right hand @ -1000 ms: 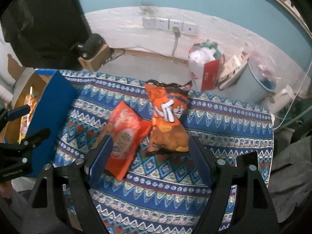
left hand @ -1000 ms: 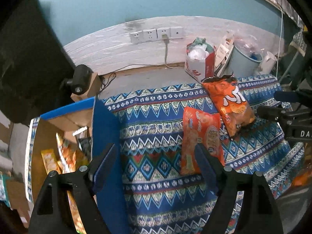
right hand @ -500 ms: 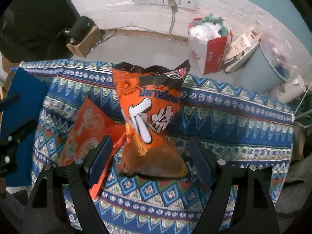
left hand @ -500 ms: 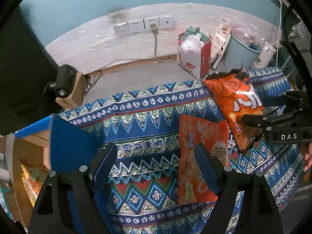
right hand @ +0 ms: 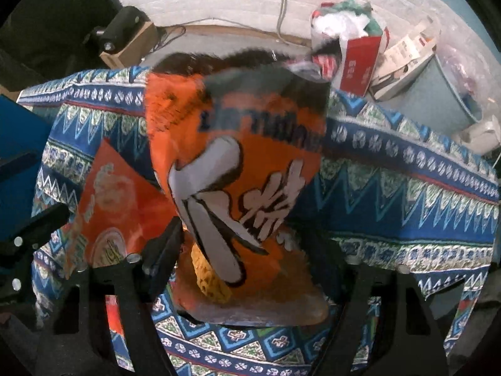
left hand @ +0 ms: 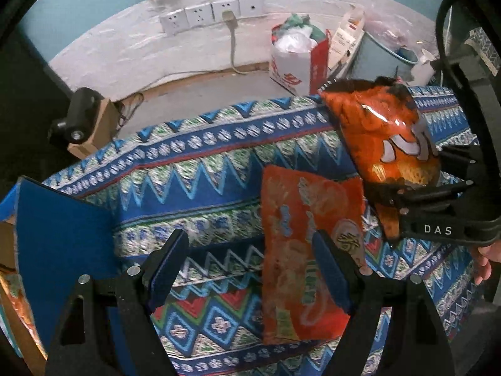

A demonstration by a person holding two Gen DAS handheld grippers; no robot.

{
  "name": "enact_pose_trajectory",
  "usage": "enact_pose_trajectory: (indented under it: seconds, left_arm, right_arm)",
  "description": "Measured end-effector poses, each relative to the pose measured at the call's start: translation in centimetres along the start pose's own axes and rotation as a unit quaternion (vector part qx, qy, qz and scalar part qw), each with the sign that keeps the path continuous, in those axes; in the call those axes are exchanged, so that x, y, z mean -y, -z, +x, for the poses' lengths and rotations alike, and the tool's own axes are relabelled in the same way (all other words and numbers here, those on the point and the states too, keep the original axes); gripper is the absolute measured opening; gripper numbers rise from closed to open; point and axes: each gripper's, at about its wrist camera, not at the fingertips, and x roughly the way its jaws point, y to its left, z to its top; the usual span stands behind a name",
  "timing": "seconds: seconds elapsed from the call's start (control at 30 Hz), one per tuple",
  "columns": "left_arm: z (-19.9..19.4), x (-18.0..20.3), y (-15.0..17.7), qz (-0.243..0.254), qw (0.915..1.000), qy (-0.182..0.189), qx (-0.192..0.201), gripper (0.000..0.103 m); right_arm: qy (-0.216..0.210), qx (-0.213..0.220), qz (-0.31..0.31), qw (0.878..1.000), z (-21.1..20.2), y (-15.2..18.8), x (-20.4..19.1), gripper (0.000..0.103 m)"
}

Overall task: Organize snacks
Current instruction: 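Grasp the red-orange biscuit bag with left gripper while right grasps the orange chip bag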

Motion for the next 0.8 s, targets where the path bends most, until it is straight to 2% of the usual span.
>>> enact_pose_trajectory:
  seconds: [0.17, 0.27, 0.37, 0.53, 0.8]
  left_arm:
    - [0.2, 0.8, -0.2, -0.020, 0.9987, 0.046, -0.012, 0.083]
    - [0.4, 1.0, -0.1, -0.042, 0.9962, 0.074, -0.020, 0.088]
    - [0.8, 1.7, 0.1, -0.058, 0.9941, 0.087, -0.028, 0.088]
    - [1.7, 3.5, 0.4, -0.039, 0.9968, 0.059, -0.036, 0.088]
    - [2.9, 5.7, 1.1, 0.004, 0.9991, 0.002, -0.043, 0.088]
  right_arm:
    - [0.018, 0.011, -0.003, 1.000, -0.9, 1.4, 0.5, 0.062]
    - [0.010, 0.019, 0.016, 1.000, -1.8, 2.5, 1.4, 0.062]
    - [0.009, 0.027, 0.026, 0.999, -2.9, 3.6, 2.0, 0.062]
    - [0.006, 0.036, 0.043, 0.998, -4.5, 5.7, 2.9, 0.062]
    - [-0.001, 0.051, 0.043, 0.998, -6.5, 7.1, 2.9, 0.062]
